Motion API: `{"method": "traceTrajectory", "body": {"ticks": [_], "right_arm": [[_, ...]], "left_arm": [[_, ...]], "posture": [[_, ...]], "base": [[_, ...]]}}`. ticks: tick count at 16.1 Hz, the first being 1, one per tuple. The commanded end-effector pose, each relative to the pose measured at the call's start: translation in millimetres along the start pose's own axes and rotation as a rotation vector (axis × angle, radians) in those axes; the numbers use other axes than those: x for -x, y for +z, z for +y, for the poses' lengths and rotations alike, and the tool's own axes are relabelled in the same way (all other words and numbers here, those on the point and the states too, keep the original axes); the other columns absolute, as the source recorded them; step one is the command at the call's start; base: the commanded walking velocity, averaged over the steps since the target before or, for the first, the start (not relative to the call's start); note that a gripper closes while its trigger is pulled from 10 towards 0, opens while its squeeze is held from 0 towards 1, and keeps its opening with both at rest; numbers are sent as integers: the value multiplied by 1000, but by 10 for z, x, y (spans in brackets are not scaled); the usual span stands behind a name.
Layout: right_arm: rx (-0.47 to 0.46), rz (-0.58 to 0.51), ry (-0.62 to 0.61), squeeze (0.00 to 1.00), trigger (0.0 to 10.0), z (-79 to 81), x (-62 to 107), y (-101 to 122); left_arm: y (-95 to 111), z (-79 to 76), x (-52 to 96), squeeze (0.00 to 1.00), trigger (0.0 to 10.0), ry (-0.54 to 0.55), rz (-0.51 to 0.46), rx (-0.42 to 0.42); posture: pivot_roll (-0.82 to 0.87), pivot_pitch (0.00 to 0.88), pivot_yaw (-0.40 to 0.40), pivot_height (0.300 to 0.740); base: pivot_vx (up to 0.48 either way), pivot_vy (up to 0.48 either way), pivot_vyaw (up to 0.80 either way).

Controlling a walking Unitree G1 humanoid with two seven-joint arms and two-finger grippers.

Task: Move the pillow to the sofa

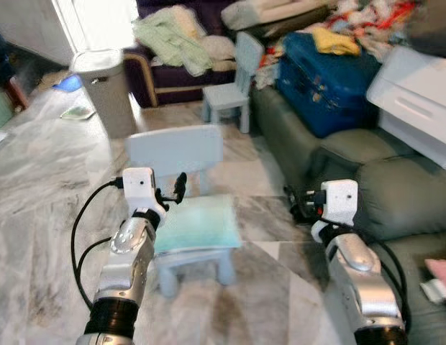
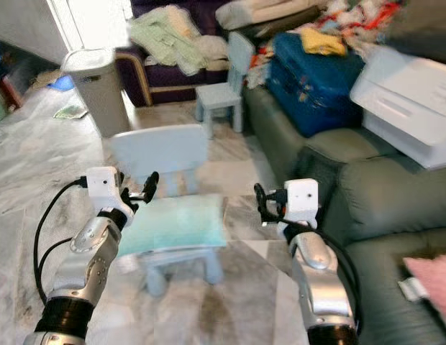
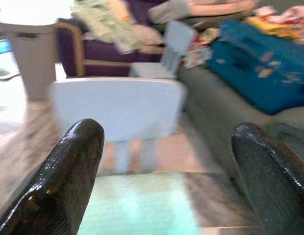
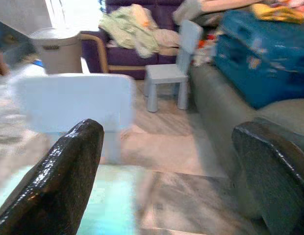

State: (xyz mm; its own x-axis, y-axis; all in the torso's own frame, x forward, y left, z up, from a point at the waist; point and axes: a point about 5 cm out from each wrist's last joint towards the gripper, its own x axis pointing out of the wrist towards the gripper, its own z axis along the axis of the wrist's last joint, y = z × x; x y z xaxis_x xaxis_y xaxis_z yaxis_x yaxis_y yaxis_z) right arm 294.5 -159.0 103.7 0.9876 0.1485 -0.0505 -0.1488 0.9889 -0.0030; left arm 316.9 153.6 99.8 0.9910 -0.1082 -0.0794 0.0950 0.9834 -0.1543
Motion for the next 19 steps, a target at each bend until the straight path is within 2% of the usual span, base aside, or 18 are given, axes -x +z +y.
{"method": "traceTrajectory", "body": {"ticks": [1, 3, 5, 7, 10, 19], "right_arm": [[8, -23, 23, 0, 10000, 41, 1, 51], [11, -20, 17, 0, 10000, 16, -10, 47], [10, -24, 16, 0, 10000, 16, -37, 60], [10, -27, 19, 0, 10000, 39, -34, 58], [21, -30, 31, 0, 10000, 66, -19, 49], [21, -38, 33, 0, 10000, 77, -36, 67]], "left_arm": [[38, 8, -23, 0, 10000, 8, -10, -14], [61, -51, -24, 0, 10000, -28, -31, -26], [72, -50, -31, 0, 10000, -24, -36, -49], [127, -35, -39, 0, 10000, -19, -87, -99], [189, 0, -63, 0, 10000, 4, -120, -64], [159, -57, -32, 0, 10000, -76, -118, 18]], "posture": [[-97, 0, 34, 740], [-97, 0, 34, 740], [-94, 0, 38, 740], [-92, 0, 43, 740], [-92, 0, 42, 740], [-95, 0, 39, 740]], "base": [[0, 465, 0], [0, 214, 0], [0, 0, 0], [0, 0, 0], [0, 0, 0], [0, 0, 89]]}}
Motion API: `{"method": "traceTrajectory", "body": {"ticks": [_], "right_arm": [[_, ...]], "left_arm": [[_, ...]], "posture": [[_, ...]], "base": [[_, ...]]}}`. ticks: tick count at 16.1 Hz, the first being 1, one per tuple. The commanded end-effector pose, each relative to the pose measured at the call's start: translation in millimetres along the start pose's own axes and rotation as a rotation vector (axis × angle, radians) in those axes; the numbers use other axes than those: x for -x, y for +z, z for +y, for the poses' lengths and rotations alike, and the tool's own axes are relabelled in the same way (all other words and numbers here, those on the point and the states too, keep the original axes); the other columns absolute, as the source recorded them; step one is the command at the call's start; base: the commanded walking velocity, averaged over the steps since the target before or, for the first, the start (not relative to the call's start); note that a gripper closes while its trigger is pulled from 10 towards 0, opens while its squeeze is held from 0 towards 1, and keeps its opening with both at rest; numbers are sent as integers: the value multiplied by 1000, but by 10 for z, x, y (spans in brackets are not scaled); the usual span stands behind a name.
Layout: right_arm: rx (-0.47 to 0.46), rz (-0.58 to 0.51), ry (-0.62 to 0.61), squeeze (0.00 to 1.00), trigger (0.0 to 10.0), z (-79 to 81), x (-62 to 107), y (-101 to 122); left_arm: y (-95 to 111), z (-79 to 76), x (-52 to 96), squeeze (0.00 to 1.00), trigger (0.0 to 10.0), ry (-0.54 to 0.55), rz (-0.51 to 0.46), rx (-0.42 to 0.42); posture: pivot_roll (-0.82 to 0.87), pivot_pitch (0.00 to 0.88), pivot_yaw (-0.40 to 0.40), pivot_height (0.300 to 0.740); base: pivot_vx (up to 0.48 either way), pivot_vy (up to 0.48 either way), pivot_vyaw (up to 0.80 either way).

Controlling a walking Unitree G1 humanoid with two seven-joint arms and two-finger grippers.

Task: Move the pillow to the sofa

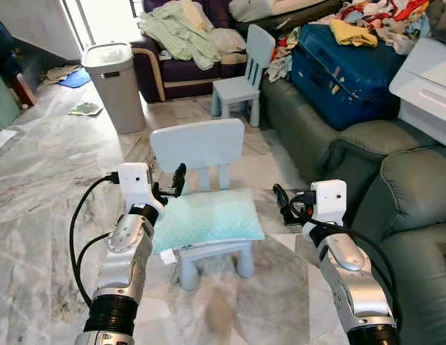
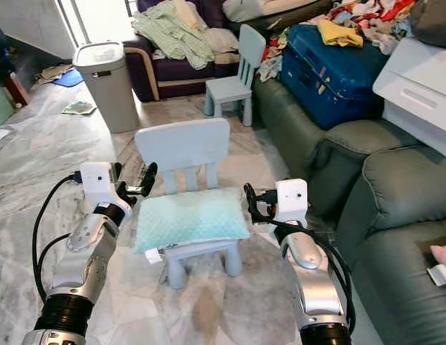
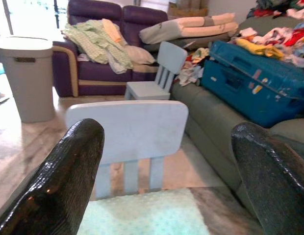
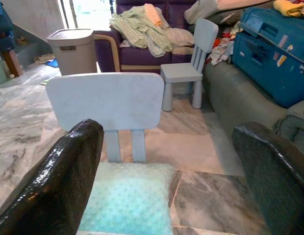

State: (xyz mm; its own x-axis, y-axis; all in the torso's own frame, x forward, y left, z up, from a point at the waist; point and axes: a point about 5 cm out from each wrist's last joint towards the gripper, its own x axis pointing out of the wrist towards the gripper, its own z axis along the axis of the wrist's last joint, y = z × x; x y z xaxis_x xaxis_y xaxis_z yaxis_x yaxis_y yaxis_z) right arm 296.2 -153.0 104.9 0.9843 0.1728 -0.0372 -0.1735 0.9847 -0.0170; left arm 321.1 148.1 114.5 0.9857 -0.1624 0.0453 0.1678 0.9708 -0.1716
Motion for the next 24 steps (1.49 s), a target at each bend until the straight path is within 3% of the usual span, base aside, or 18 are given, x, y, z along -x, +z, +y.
{"method": "traceTrajectory", "body": {"ticks": [1, 17, 24], "right_arm": [[6, -26, 7, 0, 10000, 18, -13, 55], [37, -53, 36, 0, 10000, 71, 6, 69], [40, -56, 47, 0, 10000, 95, 21, 68]], "left_arm": [[21, 16, 3, 0, 10000, -3, -5, 5], [10, -8, 16, 0, 10000, -27, -2, 30], [5, -7, 25, 0, 10000, -20, 2, 33]], "posture": [[-95, 0, 39, 740], [-95, 0, 40, 740], [-95, 0, 40, 740]], "base": [[0, 0, 0], [363, 0, 0], [349, 268, 305]]}}
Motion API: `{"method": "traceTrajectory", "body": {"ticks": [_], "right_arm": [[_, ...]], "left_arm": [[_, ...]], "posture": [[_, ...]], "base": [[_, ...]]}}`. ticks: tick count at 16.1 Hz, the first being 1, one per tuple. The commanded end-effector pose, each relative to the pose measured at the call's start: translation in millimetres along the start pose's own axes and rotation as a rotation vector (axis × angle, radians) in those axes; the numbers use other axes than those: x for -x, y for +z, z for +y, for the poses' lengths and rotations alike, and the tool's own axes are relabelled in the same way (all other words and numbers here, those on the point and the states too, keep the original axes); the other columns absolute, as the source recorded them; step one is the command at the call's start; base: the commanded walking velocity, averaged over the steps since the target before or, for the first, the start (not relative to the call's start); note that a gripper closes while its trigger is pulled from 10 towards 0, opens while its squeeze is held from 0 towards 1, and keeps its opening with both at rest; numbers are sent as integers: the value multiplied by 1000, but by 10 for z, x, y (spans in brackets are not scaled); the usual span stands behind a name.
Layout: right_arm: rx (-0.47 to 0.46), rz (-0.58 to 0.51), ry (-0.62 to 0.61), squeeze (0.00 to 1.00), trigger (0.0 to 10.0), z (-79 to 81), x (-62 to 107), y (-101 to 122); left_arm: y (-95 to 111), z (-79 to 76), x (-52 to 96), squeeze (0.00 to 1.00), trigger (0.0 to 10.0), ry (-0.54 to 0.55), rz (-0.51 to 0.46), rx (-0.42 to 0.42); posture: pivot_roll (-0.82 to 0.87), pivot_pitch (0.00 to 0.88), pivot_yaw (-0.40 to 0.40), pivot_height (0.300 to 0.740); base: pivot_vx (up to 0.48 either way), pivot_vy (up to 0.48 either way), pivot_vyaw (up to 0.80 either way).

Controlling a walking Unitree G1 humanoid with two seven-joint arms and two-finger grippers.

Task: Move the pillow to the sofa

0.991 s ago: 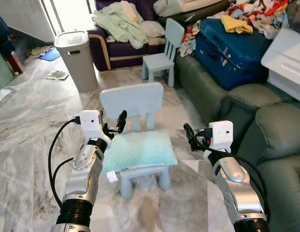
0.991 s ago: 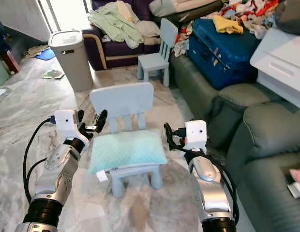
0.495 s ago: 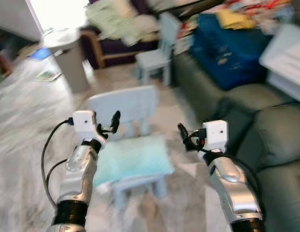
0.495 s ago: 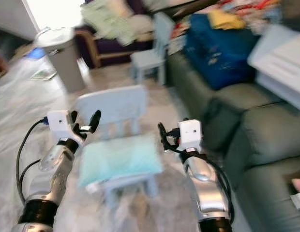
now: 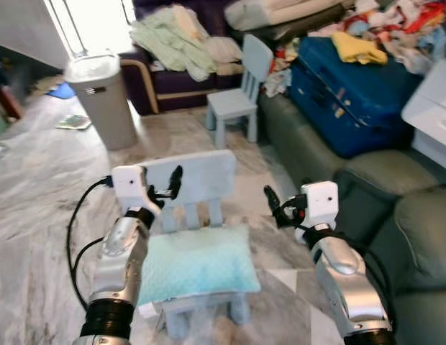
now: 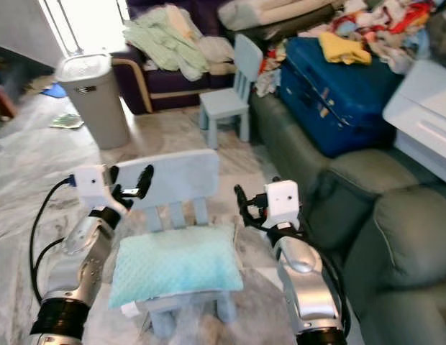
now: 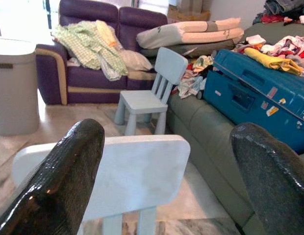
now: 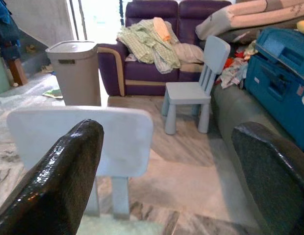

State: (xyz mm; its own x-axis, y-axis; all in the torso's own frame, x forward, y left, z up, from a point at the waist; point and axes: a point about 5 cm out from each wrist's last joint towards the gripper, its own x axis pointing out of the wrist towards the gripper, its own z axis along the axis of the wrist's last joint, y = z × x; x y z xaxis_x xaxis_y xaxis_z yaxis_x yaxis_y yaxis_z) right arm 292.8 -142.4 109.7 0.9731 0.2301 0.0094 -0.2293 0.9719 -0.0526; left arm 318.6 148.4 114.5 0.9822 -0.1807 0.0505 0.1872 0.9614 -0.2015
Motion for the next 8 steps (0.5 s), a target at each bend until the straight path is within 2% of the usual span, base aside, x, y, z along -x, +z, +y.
{"method": "traceTrajectory", "body": {"ticks": [1, 2, 4, 8], "right_arm": [[4, -5, -11, 0, 10000, -20, 6, 16], [12, -5, -8, 0, 10000, -18, 8, 20], [1, -2, -12, 0, 10000, -16, 10, 15], [4, 0, -11, 0, 10000, -17, 2, 16]], "left_arm": [[0, -5, 0, 0, 10000, 3, 7, 1], [0, -2, 0, 0, 10000, 5, 9, 1], [-22, 19, -4, 0, 10000, 38, 28, 3], [-28, 11, -12, 0, 10000, 44, 33, 1]], "posture": [[-95, 0, 40, 740], [-95, 0, 41, 740], [-94, 0, 41, 740], [-92, 0, 42, 740]], "base": [[285, 262, 538], [281, 270, 769], [0, 0, 609], [0, 0, 0]]}}
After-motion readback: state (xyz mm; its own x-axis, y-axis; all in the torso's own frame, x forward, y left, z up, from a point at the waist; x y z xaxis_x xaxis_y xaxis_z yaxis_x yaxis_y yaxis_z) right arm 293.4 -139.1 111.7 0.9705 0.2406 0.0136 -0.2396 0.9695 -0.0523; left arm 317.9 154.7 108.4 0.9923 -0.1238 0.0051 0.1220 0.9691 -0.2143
